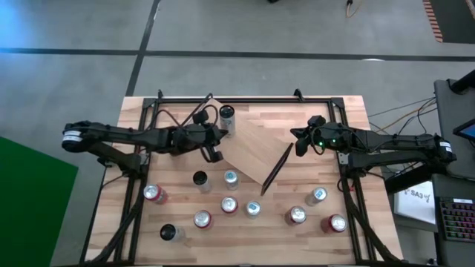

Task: Place canned beverage on shelf
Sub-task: Put the white/pink soda can on the shelf

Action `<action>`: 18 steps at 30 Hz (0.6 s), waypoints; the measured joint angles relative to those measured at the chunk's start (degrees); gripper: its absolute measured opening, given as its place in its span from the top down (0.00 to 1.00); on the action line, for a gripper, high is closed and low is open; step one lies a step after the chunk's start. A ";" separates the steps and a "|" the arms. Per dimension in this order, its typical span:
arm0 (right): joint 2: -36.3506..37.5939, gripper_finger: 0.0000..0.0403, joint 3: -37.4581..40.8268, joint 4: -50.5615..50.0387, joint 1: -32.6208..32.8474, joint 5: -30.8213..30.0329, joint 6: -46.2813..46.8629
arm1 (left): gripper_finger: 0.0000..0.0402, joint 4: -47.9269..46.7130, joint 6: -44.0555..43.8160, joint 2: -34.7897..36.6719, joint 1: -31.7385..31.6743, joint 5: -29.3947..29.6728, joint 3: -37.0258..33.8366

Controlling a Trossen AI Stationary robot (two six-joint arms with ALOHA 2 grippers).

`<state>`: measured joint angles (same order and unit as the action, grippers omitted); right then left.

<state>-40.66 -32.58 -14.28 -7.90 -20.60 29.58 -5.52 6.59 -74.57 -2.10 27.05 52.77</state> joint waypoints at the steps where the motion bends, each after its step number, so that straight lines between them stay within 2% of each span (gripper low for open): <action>1: 0.00 0.98 0.00 0.00 0.00 0.00 0.00 | 1.00 -0.03 0.22 -0.13 -0.11 0.00 0.00; 9: 0.00 0.98 0.00 0.00 0.00 0.00 0.00 | 1.00 -0.16 0.44 -0.84 -0.97 -0.08 0.00; 15: 0.00 0.98 0.00 0.00 0.00 0.02 0.02 | 1.00 -6.57 0.11 1.43 -0.14 -1.11 0.00; 18: 0.00 0.98 0.00 -0.04 0.00 0.00 0.02 | 1.00 -6.51 0.89 1.19 -0.69 -1.07 0.00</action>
<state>-40.66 -32.58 -14.33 -7.90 -20.60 29.61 -12.02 7.48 -73.38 -2.79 25.98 52.77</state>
